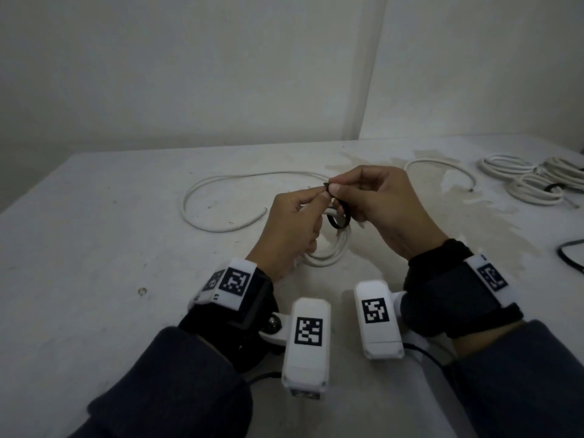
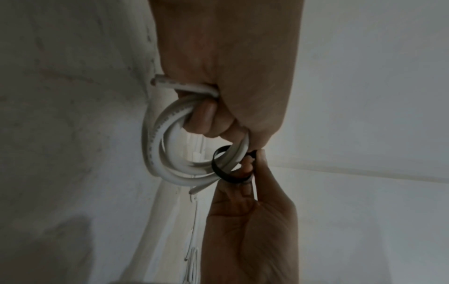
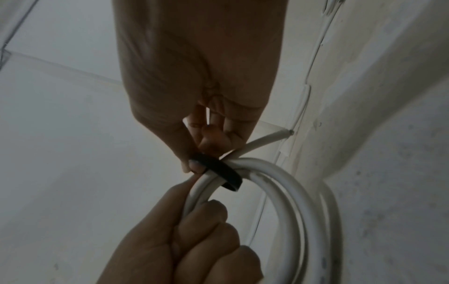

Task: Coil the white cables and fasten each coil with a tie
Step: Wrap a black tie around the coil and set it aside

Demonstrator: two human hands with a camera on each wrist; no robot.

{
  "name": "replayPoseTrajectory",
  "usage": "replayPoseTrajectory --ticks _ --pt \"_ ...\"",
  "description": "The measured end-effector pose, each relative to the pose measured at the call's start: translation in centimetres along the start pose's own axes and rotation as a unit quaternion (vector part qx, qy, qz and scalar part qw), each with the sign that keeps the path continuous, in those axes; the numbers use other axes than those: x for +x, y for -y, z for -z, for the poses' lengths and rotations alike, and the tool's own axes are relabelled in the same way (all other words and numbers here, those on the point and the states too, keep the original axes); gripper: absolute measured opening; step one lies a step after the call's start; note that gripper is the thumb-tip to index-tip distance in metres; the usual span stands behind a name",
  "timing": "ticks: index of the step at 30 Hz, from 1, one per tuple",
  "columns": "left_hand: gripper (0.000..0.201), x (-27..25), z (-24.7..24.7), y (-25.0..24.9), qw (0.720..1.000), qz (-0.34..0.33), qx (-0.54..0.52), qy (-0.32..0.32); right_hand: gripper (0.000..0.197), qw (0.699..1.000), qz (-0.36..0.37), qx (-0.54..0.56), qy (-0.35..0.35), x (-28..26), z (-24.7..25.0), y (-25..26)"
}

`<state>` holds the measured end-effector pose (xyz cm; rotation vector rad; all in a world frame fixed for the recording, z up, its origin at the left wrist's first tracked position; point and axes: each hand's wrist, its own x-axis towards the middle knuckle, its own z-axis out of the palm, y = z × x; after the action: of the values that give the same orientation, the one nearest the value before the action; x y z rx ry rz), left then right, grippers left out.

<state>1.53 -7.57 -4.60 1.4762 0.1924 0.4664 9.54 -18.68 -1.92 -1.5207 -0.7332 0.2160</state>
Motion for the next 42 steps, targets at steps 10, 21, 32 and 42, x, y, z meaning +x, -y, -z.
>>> replayPoseTrajectory --ticks 10,21,32,42 --pt "0.024 -0.2 0.0 -0.1 0.996 0.065 -0.050 0.025 0.009 0.996 -0.086 -0.014 0.015 0.0 0.5 0.4" --pt "0.030 -0.8 -0.5 -0.8 0.986 0.134 -0.004 0.101 0.018 0.989 -0.104 -0.029 -0.100 0.7 1.0 -0.3" --pt "0.024 -0.7 -1.2 -0.7 0.985 0.134 0.040 0.103 0.020 0.981 -0.066 0.001 -0.184 1.0 1.9 -0.4" --pt "0.033 -0.8 -0.9 -0.4 0.988 0.134 -0.051 0.062 0.018 0.973 -0.169 0.148 -0.040 0.7 1.0 -0.5"
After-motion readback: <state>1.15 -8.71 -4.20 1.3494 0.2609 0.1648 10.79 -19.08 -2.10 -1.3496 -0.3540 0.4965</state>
